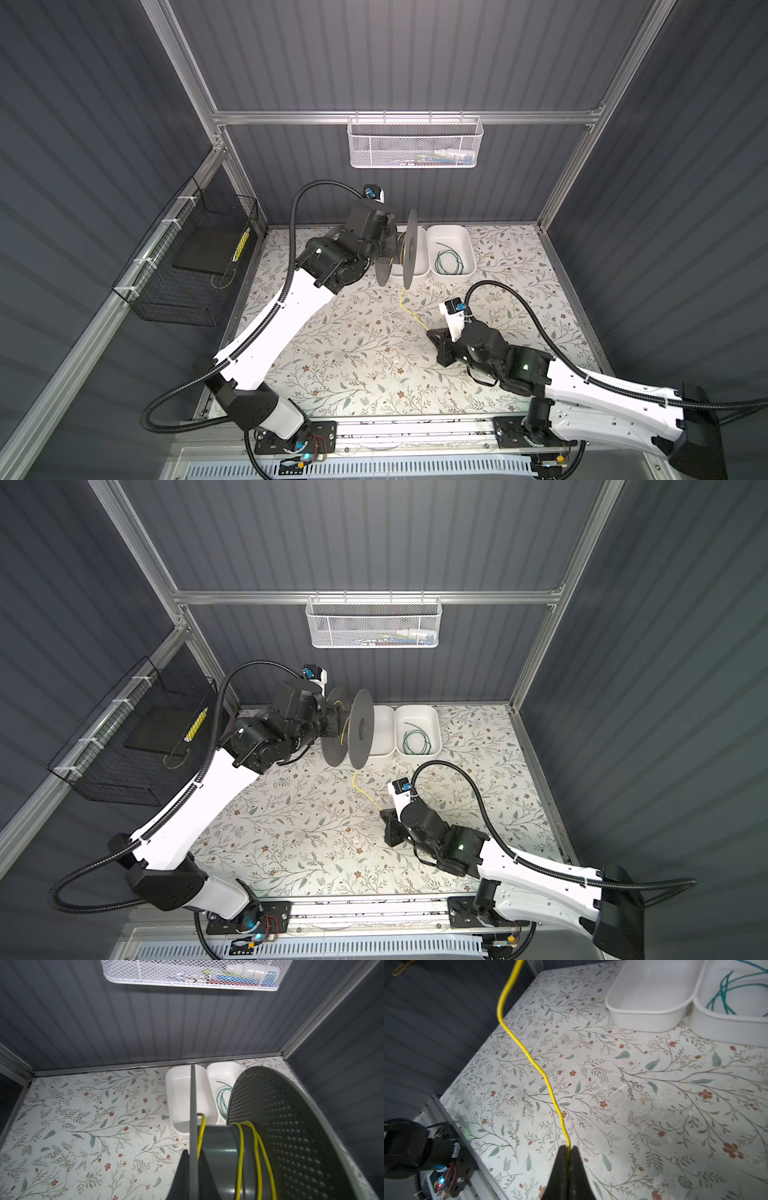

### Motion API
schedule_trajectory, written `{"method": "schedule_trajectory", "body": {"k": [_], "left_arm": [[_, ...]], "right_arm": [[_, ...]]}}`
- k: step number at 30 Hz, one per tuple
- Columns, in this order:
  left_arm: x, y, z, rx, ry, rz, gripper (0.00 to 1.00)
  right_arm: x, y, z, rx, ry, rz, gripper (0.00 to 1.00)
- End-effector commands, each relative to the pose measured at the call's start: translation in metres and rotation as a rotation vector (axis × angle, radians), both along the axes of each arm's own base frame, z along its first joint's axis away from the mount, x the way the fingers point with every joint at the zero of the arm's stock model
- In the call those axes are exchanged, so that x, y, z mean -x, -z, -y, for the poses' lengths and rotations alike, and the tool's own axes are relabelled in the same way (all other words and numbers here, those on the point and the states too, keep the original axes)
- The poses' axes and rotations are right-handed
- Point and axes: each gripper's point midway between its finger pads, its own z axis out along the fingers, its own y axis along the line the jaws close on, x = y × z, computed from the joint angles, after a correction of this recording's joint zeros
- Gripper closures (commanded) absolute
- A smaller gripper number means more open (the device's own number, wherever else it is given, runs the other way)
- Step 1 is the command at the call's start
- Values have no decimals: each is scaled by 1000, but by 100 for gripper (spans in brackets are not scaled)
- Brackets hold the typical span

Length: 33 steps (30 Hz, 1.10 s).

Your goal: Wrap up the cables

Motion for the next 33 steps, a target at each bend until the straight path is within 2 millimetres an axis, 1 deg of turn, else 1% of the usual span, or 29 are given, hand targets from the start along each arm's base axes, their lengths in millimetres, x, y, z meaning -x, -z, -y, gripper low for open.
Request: {"method": "schedule_trajectory", "body": {"k": [1, 3, 5, 9, 11, 14, 17, 19, 21, 26, 28, 29, 33], "left_arm": [[-26, -2, -15, -90, -139, 92, 100], [-32, 14, -18, -177, -151, 84, 100], [-33, 25, -20, -246, -149, 78, 100], [-29, 40, -23, -381, -152, 88, 100], [-25, 49, -25, -453, -150, 85, 100], [-20, 66, -30, -509, -155, 66, 100], [-16, 81, -33, -517, -152, 43, 100], [-11, 89, -28, -504, -113, 28, 100], [-4, 95, -17, -504, -46, 35, 100], [27, 113, 4, -580, 129, 5, 100], [38, 117, 6, -591, 174, 6, 100], [45, 131, 5, -618, 214, -20, 100], [64, 146, 0, -632, 280, -51, 100]], "right_arm": [[11, -53, -2, -54, 8, 95, 100], [21, -75, -3, -54, -19, 137, 100], [25, -99, 1, -43, -22, 182, 100], [22, -148, 16, -58, -9, 288, 100], [21, -177, 22, -57, -6, 352, 100], [24, -212, 22, -56, -36, 416, 100], [28, -241, 15, -82, -78, 454, 100], [29, -242, 11, -52, -102, 455, 100], [25, -245, 9, -53, -110, 455, 100], [4, -253, 15, -45, -111, 442, 100], [-4, -256, 17, -40, -112, 440, 100], [-9, -257, 17, -42, -112, 435, 100], [-26, -262, 16, -55, -106, 424, 100]]}}
